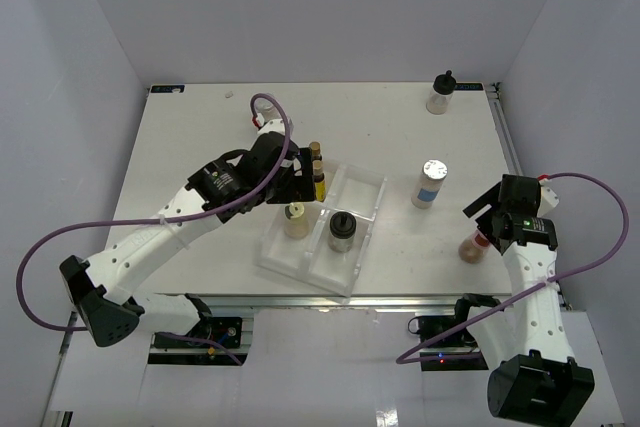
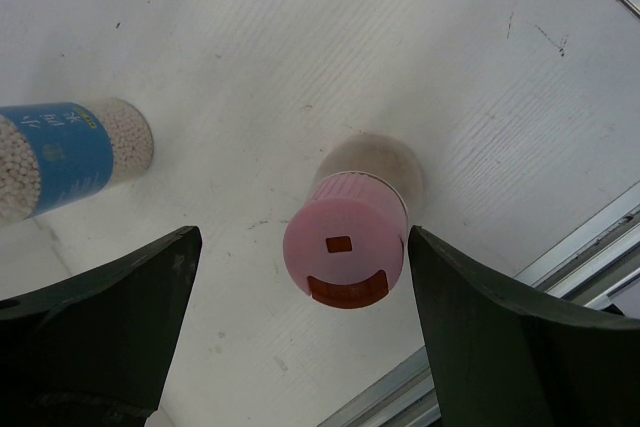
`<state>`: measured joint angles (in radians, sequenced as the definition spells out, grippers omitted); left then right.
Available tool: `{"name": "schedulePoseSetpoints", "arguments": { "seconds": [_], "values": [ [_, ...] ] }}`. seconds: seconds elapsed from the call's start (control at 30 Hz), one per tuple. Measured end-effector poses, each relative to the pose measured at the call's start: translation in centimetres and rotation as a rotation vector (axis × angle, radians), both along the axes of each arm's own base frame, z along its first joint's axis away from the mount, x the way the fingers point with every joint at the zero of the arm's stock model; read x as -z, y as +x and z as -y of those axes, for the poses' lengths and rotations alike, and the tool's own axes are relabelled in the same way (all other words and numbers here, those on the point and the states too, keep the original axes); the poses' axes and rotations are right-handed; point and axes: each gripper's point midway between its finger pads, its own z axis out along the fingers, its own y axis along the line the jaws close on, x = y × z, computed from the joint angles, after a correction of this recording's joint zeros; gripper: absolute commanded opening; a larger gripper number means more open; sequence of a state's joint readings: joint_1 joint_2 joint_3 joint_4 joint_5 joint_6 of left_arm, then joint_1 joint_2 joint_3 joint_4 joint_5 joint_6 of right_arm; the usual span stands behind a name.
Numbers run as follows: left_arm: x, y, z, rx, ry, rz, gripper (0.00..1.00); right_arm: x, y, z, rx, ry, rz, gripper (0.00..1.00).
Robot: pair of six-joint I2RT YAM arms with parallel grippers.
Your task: Organize the condiment bottles
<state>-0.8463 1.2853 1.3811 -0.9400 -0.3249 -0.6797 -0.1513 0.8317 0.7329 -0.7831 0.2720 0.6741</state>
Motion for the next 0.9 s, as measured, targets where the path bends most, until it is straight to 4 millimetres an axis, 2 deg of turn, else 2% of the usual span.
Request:
{"name": "schedulePoseSetpoints", "arguments": {
  "seconds": [0.2,0.4,0.53,0.8,0.9],
  "values": [
    [0.5,0.1,0.2,-0.003,0.009,-0.012,0.98,1.1,0.1,-0.1,-0.005,0.006,-0.015,0.87],
    [0.5,0.2,0.2,-0.010,0.005,-0.011,0.98,2.6,-0.2,0.0,-0.006,0.000,-0.042,0.77],
    [0.4,0.3,0.3,-0.014,-0.001,-0.006,0.98,2.6,0.0,0.4,-0.002,-0.020,-0.035,0.67],
    [0.6,0.3,0.1,-0.020,-0.002,-0.001,0.98,2.3,0.5,1.4,0.014,-0.075,-0.006,0.33],
    [0.6,0.1,-0.2,-0.023,-0.002,0.002,0.98,2.2,0.5,1.5,0.010,-0.085,-0.001,0.09]
  ]
}}
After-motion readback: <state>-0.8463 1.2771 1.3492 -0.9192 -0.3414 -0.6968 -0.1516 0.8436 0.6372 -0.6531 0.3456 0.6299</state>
